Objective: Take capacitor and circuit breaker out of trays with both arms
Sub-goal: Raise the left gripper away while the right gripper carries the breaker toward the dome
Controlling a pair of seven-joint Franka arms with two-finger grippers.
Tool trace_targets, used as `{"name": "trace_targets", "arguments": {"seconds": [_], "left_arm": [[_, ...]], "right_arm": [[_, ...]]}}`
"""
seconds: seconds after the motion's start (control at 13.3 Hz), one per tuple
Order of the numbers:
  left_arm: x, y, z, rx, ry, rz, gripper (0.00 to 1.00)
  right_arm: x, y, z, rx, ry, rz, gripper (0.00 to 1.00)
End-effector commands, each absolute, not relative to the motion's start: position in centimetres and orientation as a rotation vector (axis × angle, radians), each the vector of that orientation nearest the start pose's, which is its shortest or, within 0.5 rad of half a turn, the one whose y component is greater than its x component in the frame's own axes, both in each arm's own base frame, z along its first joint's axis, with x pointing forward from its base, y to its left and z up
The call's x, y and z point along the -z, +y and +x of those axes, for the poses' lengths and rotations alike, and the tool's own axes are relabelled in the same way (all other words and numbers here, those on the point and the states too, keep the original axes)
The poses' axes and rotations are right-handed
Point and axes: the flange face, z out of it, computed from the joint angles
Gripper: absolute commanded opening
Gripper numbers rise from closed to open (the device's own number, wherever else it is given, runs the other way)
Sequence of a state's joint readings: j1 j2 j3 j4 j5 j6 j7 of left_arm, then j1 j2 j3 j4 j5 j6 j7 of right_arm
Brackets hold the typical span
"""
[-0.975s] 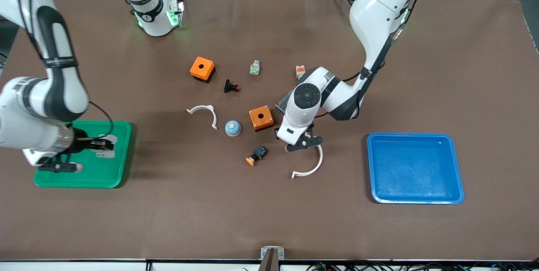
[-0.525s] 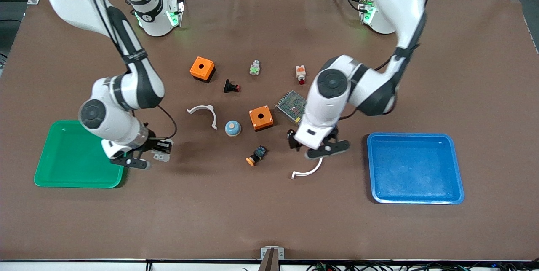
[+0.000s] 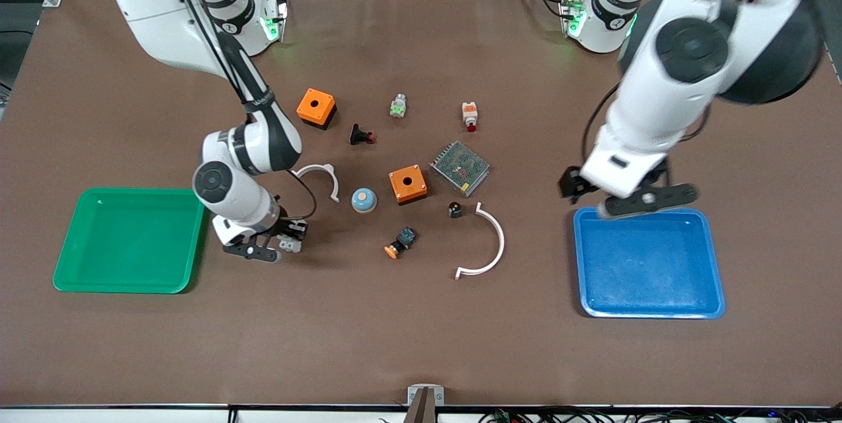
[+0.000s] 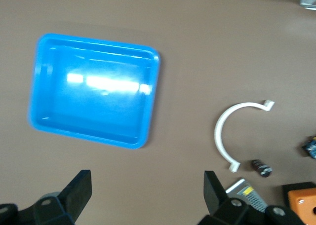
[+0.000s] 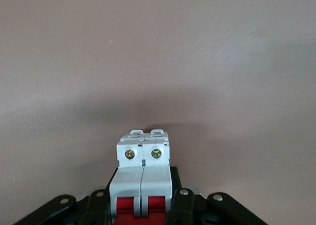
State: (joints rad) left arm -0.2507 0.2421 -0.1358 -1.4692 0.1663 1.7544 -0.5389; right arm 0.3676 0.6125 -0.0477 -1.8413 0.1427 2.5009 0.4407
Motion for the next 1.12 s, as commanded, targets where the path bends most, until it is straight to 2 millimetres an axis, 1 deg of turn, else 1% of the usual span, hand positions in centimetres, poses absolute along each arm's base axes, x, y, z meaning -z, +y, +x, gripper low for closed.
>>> {"name": "trace_targets", "arguments": {"seconds": [0.0, 0.07, 0.15, 0.22, 0.3, 0.38, 0.45, 0.53, 0.6, 0.67, 0.75, 0.82, 0.9, 1.05], "left_arm": [[-58.8, -18.2, 57.3, 0.099, -0.207, -3.003, 1.0], [-60.7, -16.9, 56.3, 0.099, -0.185, -3.0, 1.0], [-62.0, -15.8, 55.5, 0.094, -0.121, -3.009, 1.0], [-63.0, -13.7, 55.4, 0.098, -0.122, -3.022, 1.0], [-64.0, -11.8, 54.8, 0.084, -0.133, -3.035, 1.0], [-64.6, -10.1, 54.0, 0.035, -0.134, -3.06, 1.0], [-65.5, -8.4, 53.2, 0.005, -0.143, -3.085, 1.0], [-65.9, -6.9, 52.8, -0.017, -0.109, -3.086, 1.0], [-66.3, -5.4, 52.3, -0.029, -0.056, -3.089, 1.0], [-66.4, -4.3, 51.9, -0.031, -0.034, -3.087, 1.0], [-66.5, -3.6, 51.5, -0.032, -0.043, -3.086, 1.0], [-66.6, -2.4, 51.2, -0.031, -0.074, -3.088, 1.0], [-66.6, -2.2, 51.2, -0.029, -0.055, -3.091, 1.0], [-66.9, -2.0, 50.9, -0.023, -0.048, -3.091, 1.0]], "right_arm": [[-19.4, 22.2, 62.7, 0.05, 0.385, -3.037, 0.0], [-19.4, 22.6, 62.6, 0.05, 0.38, -3.036, 0.0], [-19.4, 22.7, 62.7, 0.049, 0.375, -3.037, 0.0], [-19.3, 22.7, 62.7, 0.048, 0.371, -3.039, 0.02], [-19.4, 22.8, 62.9, 0.05, 0.357, -3.043, 0.16], [-19.4, 22.9, 63.0, 0.05, 0.357, -3.044, 0.44], [-19.2, 22.8, 63.1, 0.051, 0.354, -3.049, 0.99], [-19.3, 22.9, 63.1, 0.051, 0.348, -3.05, 1.0], [-19.8, 23.0, 63.5, 0.061, 0.345, -3.046, 1.0], [-20.4, 22.9, 63.8, 0.048, 0.347, -3.048, 1.0], [-21.9, 22.8, 64.6, 0.021, 0.351, -3.05, 1.0], [-23.3, 22.7, 65.4, -0.015, 0.352, -3.056, 1.0], [-25.2, 22.4, 66.3, -0.058, 0.356, -3.062, 1.0], [-28.7, 20.9, 68.0, -0.124, 0.376, -3.064, 1.0]]}}
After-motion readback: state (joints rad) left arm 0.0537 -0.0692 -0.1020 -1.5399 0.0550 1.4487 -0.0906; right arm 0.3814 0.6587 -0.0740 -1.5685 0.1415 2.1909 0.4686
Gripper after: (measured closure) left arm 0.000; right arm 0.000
